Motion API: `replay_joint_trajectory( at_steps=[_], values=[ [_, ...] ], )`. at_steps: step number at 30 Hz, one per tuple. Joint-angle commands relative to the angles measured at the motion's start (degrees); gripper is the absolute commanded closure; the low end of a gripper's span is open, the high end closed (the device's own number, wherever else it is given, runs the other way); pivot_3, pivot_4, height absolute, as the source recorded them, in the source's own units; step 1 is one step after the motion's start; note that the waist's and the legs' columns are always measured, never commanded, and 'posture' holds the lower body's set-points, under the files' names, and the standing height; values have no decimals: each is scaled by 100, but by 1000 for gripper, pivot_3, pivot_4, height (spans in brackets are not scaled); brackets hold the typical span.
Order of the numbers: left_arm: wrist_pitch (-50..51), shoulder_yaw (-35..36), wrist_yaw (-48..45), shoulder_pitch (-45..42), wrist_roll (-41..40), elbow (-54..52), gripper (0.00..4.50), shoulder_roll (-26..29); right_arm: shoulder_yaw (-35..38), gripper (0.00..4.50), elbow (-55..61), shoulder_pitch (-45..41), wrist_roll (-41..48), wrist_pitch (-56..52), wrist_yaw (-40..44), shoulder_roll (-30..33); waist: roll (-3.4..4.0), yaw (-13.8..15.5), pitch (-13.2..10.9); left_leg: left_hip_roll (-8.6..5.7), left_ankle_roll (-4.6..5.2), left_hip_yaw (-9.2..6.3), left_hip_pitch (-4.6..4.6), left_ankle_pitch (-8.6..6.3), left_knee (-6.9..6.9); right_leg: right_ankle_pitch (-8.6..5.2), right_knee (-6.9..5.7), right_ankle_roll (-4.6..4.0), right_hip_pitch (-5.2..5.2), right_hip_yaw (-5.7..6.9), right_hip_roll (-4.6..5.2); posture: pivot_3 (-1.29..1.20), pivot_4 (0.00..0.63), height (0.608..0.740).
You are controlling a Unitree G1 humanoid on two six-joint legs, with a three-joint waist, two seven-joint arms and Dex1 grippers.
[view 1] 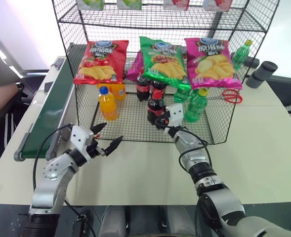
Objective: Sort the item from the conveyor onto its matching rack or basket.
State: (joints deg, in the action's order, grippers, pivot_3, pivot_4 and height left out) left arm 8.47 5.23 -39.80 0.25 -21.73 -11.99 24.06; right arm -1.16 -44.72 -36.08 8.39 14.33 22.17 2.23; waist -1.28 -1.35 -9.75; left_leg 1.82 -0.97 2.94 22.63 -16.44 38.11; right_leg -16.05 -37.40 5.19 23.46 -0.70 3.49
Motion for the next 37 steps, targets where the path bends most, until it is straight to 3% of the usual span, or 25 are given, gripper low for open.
replay_joint_trajectory(
  at_steps=[1,2,3,4,11,17,22,26,32,37],
  values=[
    [-61,-50,17,-45,12,-229,37,-5,159,1600,-1,-203,112,230,176,-44,0,0,0,0,0,0,0,0,0,0,0,0,0,0,0,0,150,740],
    [-58,-63,17,-60,11,-226,0,-8,183,568,9,-191,141,222,228,-43,0,-1,0,0,0,0,0,0,0,0,0,0,0,0,2,0,150,740],
    [-53,-76,15,-78,12,-218,0,-9,196,154,48,-163,146,236,261,-35,1,-2,0,0,0,0,0,0,0,0,0,0,0,0,3,0,150,740],
    [-45,-87,11,-94,11,-212,0,-8,207,63,106,-130,150,246,289,-28,1,-1,0,0,0,0,0,0,0,0,0,0,0,0,3,0,150,740],
    [97,-122,87,-253,80,-113,0,109,165,63,1125,508,38,347,524,396,2,23,1,0,-1,0,-3,-1,-2,0,-1,0,-2,0,6,0,150,740],
    [157,-13,83,-348,101,106,0,272,253,63,3007,1902,209,-82,1199,1473,4,40,2,-3,0,-1,-2,-1,-2,0,9,0,-8,-1,11,0,150,740],
    [137,94,18,-387,122,313,0,455,556,63,4440,2780,882,-1010,1771,2330,7,4,1,1,0,1,-17,-1,-7,-1,6,-1,-13,-5,6,0,150,740],
    [136,222,-132,-313,161,527,0,709,1196,63,5420,3559,1679,-1956,2194,3088,10,57,3,1,0,-3,-21,-1,-9,-1,4,-3,-16,-4,4,0,150,740],
    [-82,504,-338,-229,110,865,0,959,1935,63,5615,4072,2056,-2397,2344,3552,9,65,3,-1,1,-1,-20,-2,-7,-2,23,-4,-29,-3,10,0,150,740],
    [-224,518,-488,-227,105,1013,0,962,1959,63,5689,4118,2071,-2519,2413,3574,9,55,3,1,2,-1,-22,-2,-8,-3,22,-6,-28,-3,8,0,150,740]
  ],
)
